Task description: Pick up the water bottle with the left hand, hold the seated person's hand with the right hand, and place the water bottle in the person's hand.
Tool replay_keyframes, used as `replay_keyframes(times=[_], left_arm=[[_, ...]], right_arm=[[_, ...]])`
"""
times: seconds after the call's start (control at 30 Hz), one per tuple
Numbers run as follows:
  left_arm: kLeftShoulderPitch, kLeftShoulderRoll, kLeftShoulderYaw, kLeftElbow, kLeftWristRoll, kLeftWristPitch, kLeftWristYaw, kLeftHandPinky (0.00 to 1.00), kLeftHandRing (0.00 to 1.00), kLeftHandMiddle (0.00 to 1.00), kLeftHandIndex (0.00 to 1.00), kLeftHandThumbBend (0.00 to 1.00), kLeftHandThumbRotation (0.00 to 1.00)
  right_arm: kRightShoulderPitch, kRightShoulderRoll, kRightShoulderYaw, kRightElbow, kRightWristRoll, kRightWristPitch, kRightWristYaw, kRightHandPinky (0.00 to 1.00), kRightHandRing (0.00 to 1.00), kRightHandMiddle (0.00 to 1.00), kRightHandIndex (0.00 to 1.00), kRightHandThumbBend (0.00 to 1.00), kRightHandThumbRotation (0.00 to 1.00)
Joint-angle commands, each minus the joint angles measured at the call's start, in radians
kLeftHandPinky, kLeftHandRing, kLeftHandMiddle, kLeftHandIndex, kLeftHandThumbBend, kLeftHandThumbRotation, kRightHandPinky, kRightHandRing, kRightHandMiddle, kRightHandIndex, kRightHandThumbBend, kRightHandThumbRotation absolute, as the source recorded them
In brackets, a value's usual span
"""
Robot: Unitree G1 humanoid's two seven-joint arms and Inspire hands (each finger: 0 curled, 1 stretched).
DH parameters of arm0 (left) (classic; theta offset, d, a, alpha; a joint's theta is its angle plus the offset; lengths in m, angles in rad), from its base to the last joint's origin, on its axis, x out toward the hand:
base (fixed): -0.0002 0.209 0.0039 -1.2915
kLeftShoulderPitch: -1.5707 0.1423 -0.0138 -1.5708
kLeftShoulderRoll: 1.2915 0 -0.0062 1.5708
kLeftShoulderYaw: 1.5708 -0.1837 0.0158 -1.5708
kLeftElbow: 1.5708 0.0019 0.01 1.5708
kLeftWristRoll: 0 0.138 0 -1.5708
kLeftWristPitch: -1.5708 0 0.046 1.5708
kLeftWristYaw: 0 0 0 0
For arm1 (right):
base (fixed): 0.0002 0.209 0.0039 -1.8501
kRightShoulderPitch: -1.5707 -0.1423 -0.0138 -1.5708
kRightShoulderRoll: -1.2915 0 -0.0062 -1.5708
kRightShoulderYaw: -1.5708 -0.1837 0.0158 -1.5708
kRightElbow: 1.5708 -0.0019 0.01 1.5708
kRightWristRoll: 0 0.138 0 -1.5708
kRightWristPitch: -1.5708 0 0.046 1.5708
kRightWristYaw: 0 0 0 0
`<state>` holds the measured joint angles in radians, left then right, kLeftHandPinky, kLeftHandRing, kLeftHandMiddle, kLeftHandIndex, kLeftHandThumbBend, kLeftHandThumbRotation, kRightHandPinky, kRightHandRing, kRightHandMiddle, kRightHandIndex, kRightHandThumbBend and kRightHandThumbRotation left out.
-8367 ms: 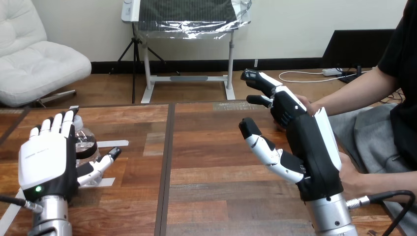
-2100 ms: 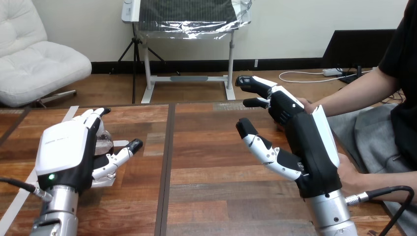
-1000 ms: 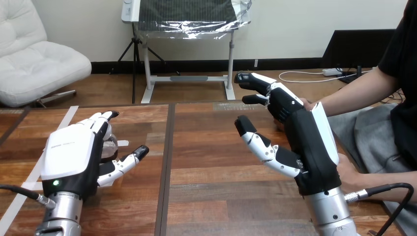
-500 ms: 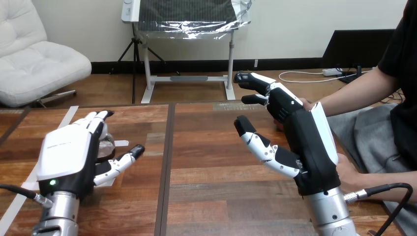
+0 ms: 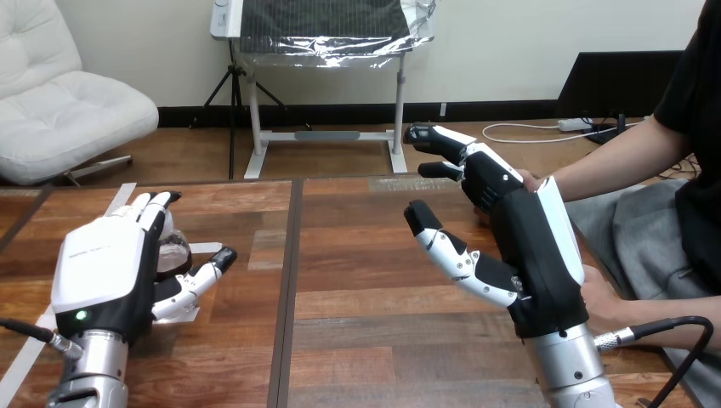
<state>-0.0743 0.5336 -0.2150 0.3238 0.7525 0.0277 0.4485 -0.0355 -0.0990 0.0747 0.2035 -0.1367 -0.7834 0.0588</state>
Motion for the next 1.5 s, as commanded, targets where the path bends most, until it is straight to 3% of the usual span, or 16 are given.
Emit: replay_keyframes(times=[0.0,0.57,1.47], left_arm=[[-0.008,-0.012,-0.006,0.023,-0.002,-0.001,-0.013,0.87,0.88,0.9,0.89,0.61,0.94],[-0.027,-0.005,-0.013,0.043,0.029,0.059,-0.019,0.91,0.92,0.94,0.93,0.64,0.99],[-0.053,0.008,-0.015,0.069,0.024,0.041,-0.009,0.93,0.93,0.94,0.93,0.64,1.0]], right_arm=[[-0.065,0.006,-0.006,-0.008,0.004,-0.015,-0.01,0.72,0.82,0.83,0.77,0.4,0.26],[-0.064,0.005,-0.011,-0.008,-0.002,-0.018,-0.013,0.73,0.82,0.83,0.77,0.4,0.24],[-0.053,0.008,-0.008,-0.021,0.003,-0.005,-0.008,0.72,0.81,0.83,0.77,0.39,0.25]])
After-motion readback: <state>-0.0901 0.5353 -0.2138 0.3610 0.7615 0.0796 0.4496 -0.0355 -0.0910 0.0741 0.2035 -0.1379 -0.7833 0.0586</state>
